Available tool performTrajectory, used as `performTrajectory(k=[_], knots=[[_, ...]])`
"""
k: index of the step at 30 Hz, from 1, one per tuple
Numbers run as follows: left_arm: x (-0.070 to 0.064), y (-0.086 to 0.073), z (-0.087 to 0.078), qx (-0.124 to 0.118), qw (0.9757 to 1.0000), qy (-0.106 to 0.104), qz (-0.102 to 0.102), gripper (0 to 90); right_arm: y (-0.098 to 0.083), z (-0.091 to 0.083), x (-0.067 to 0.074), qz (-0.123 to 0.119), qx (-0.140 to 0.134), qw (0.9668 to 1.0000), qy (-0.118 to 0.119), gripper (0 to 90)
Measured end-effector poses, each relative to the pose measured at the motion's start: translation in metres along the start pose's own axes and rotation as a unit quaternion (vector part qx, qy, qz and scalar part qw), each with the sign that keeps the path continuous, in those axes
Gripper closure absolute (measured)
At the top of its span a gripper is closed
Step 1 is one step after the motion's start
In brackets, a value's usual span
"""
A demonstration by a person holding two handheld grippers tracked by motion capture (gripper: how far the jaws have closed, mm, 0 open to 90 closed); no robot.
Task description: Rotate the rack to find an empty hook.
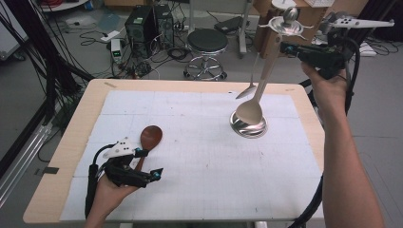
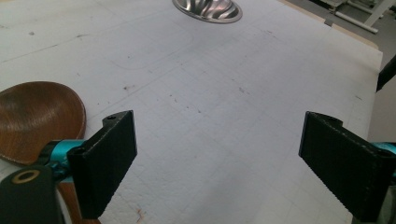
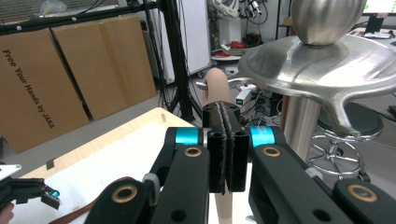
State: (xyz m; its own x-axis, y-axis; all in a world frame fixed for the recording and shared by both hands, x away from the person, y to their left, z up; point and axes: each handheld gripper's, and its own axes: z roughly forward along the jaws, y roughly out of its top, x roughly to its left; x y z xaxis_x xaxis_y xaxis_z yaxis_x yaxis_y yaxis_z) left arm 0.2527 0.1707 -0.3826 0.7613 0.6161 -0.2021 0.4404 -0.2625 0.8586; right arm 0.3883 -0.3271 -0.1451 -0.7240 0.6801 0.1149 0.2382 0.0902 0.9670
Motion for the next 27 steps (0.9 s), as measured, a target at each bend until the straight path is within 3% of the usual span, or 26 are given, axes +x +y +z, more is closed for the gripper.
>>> performTrajectory(k=[12,27], knots=[[0.000,0.000,0.001,0.001,1.0000,0.000,0.001,11.8,0.000,0.001,-0.001,0.001,0.000,1.0000,-0.003,89.8],[0.000,0.000,0.001,0.001,1.0000,0.000,0.002,11.8,0.000,0.017,0.006,-0.005,-0.006,1.0000,-0.003,89.8]])
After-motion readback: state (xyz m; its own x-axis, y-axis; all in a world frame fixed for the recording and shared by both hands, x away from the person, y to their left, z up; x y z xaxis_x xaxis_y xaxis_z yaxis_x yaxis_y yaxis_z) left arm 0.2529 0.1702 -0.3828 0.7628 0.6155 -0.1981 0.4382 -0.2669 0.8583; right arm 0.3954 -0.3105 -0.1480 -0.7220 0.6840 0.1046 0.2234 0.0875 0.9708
